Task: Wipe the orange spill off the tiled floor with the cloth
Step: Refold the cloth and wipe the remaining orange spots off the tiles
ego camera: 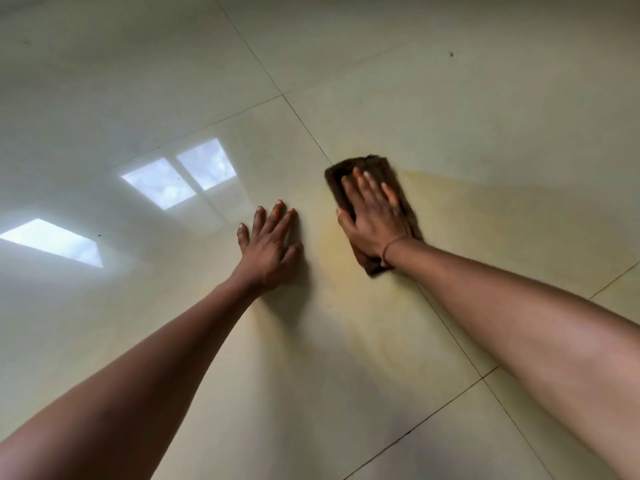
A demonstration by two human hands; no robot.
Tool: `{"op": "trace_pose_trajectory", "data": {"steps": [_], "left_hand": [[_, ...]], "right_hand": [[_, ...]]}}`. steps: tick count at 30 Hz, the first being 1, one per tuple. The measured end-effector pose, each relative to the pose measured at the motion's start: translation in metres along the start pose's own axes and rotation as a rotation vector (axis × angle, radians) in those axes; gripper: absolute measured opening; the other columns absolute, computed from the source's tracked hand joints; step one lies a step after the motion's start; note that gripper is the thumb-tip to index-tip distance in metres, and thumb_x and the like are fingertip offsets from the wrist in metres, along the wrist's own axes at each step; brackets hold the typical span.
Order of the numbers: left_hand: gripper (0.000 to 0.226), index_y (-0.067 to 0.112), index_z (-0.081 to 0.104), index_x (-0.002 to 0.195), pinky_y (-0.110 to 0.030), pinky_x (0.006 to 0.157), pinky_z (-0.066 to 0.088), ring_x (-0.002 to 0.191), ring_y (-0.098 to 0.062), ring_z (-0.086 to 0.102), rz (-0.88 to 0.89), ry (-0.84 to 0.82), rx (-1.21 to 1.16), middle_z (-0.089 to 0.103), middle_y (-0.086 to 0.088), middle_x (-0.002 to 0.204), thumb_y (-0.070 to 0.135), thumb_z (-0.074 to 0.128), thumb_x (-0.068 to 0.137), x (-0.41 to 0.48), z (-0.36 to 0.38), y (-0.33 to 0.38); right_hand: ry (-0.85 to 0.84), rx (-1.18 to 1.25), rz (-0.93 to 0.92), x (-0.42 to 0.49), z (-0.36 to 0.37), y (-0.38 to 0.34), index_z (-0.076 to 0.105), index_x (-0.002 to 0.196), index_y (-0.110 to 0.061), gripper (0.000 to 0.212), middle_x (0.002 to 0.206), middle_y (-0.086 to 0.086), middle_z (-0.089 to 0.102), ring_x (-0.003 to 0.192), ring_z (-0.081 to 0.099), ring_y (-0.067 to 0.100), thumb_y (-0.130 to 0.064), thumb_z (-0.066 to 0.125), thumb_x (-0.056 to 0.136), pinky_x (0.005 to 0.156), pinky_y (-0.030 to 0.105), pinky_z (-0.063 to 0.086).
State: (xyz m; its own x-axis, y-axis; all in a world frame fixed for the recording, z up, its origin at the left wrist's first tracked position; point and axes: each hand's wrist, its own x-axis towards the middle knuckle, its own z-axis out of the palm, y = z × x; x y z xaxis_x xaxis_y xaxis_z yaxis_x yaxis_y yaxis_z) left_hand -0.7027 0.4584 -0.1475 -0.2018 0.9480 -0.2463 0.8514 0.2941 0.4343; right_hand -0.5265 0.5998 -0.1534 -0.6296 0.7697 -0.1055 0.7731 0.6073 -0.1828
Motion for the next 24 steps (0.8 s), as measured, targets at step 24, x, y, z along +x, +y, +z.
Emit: {"op": "trace_pose_trajectory", "data": {"steps": [24], "left_hand": [[0.060, 0.020, 0.014, 0.153, -0.051, 0.116, 0.006, 0.148, -0.027, 0.000, 0.088, -0.025, 0.135, 0.000, -0.004, 0.162, 0.037, 0.037, 0.100, -0.036, 0.026, 0.087]], "right_hand": [[0.068, 0.056, 0.262, -0.148, 0.008, 0.031, 0.021, 0.154, -0.018, 0.073, 0.161, 0.009, 0.013, 0.149, 0.010, 0.024, -0.052, 0.027, 0.089, 0.119, 0.044, 0.005]]}}
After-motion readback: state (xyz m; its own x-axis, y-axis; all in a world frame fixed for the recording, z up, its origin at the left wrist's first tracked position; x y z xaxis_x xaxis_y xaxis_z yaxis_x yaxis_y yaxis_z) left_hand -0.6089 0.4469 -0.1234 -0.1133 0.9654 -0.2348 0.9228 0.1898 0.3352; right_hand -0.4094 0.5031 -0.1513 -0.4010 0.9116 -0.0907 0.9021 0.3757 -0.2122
